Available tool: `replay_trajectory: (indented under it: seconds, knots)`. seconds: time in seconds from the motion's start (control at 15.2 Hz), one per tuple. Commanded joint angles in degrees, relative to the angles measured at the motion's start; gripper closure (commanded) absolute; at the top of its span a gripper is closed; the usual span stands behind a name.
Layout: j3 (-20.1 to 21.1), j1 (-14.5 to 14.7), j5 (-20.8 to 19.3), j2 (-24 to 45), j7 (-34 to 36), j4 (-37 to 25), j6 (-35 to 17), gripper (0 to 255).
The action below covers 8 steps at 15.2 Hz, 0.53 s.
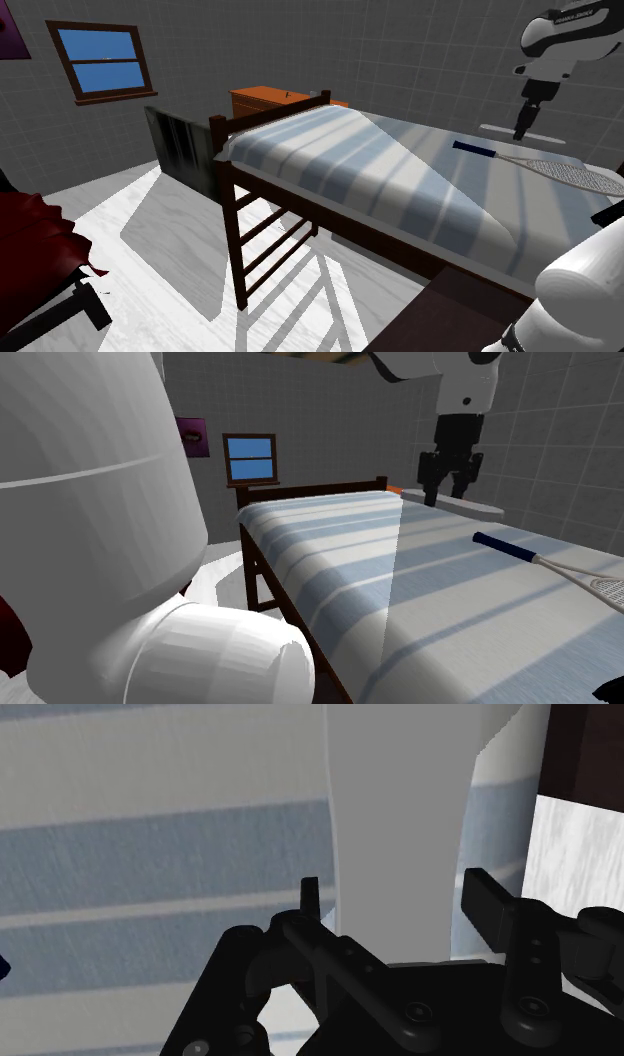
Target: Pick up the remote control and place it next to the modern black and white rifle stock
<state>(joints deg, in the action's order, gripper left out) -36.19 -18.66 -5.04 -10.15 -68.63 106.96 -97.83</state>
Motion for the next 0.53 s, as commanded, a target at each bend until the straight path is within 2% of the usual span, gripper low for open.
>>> replay_trajectory:
  seconds: [0.0, 0.46]
  knots:
    - [-1.93, -1.02, 0.3, 1.02, -3.19, -1.3, 0.3, 255]
    - [-8.99, -4.96, 2.49, 5.56, -14.8, -5.74, 0.91, 255]
